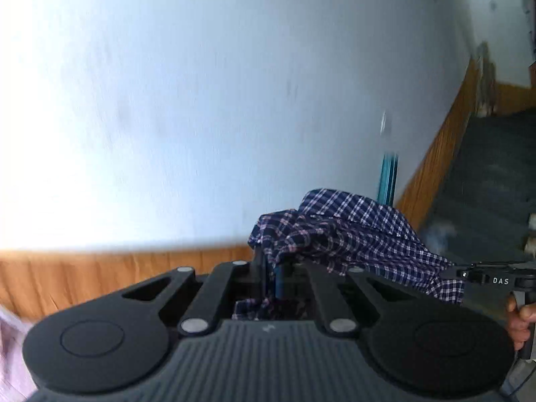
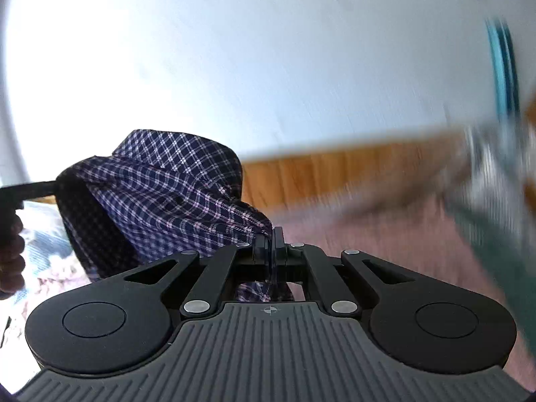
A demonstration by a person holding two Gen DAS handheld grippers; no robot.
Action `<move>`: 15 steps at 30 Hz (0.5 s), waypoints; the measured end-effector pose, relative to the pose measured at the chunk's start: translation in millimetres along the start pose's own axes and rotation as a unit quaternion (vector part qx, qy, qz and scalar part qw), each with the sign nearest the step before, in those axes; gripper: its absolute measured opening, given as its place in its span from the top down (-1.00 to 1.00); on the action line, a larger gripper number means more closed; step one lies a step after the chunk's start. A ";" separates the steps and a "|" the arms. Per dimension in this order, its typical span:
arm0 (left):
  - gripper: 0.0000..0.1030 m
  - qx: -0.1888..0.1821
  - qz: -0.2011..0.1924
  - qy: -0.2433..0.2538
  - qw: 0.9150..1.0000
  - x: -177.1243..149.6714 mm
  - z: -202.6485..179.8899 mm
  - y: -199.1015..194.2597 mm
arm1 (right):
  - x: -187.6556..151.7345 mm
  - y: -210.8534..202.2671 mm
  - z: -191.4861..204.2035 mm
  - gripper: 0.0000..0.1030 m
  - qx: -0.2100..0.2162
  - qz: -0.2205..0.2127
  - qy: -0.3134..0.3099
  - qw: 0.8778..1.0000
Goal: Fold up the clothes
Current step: 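Lift the shirt high with both grippers to shake it out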
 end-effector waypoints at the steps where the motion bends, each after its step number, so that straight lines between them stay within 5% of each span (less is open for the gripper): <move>1: 0.90 0.002 -0.019 0.005 1.000 12.5 -2.3 -22.3 | 16.7 -16.8 14.5 1.00 0.004 -0.023 -0.017 1.000; 10: 0.90 0.047 -0.181 0.066 0.980 112.7 -44.6 -204.0 | 140.5 -169.2 118.8 1.00 0.008 -0.213 -0.170 0.962; 15: 0.89 0.081 -0.166 0.089 0.979 123.6 -48.2 -212.5 | 169.8 -202.7 135.9 1.00 0.008 -0.249 -0.202 0.947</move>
Point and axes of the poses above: each gripper's, at about its wrist camera, not at the fingertips, and y roughly the way its jaws point, z to its left, x to its top, the point moved 2 cm from there along y, roughly the way its jaws point, and after that the axes turned 3 degrees about z, right-handed, at the moved point
